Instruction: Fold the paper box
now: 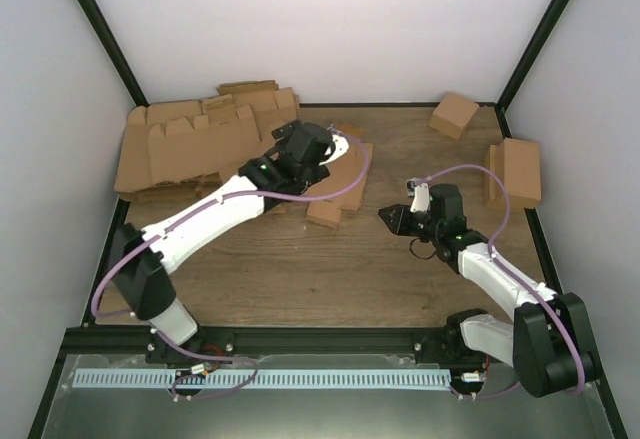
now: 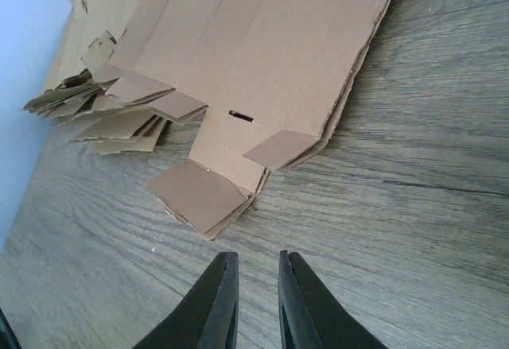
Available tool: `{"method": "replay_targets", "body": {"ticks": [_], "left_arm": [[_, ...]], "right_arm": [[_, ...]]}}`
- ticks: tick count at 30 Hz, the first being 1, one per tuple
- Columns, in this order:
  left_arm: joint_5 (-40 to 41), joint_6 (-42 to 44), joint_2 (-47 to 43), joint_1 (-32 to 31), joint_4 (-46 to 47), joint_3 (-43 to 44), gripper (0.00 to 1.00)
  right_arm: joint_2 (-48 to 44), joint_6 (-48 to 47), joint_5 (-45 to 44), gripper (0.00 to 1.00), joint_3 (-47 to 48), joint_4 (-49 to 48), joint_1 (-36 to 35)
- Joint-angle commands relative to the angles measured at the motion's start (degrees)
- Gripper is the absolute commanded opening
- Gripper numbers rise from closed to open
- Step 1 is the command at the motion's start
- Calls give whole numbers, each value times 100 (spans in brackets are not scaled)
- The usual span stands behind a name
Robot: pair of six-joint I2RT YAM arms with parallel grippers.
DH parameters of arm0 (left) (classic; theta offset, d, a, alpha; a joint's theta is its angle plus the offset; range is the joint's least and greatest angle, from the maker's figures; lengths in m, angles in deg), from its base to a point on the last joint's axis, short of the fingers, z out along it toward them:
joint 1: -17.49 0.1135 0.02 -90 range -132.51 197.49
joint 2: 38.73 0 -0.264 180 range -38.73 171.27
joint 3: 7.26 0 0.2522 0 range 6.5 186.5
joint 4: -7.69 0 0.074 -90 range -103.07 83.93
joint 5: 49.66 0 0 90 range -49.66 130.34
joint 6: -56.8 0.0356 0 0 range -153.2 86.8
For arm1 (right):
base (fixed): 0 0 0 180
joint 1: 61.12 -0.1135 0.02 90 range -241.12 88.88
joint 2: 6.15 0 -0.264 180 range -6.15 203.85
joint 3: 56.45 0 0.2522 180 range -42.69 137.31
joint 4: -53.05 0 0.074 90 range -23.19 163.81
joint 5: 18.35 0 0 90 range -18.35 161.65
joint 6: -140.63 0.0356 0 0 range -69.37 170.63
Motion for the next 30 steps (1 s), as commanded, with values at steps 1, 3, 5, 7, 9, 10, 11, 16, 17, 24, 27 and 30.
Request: {"method": "replay_targets", "body": {"ticks": [1,3,5,7,9,10,11,16,17,24,27,30], "left_arm": [[386,-2042,590,157,-521,826,100],[-209,-2983,780,254,-940,1226,100],[-808,-3852,767,371,-900,1201,100],[-1252,-4640,623,458,-623,894,100],[-1356,-5538,383,483,-342,532,100],[-1384,-6011,288,485,-283,380,100],[-1374,-6521,191,494,-273,263,100],[-1228,-8427,-325,499,-365,-274,98],[-1260,-8928,-464,495,-328,-493,95],[-1409,-11611,-1105,502,88,-1550,73],[-1512,-11937,-792,501,-130,-1375,74],[-1442,-12425,-387,479,-669,-1069,65]], "right_arm": [[37,50,-45,17,219,-114,24],[12,53,-60,16,221,-106,20],[-17,53,-86,17,208,-93,24],[-52,29,-103,17,188,-80,28],[-60,20,-109,17,172,-72,25],[-59,20,-103,17,164,-80,25],[-50,31,-97,16,155,-88,20],[-16,81,-15,17,107,-202,25],[-17,84,-5,17,106,-205,23],[-13,44,-21,17,91,-216,25],[-5,49,-6,17,88,-226,20],[-4,36,-25,17,80,-223,21]]}}
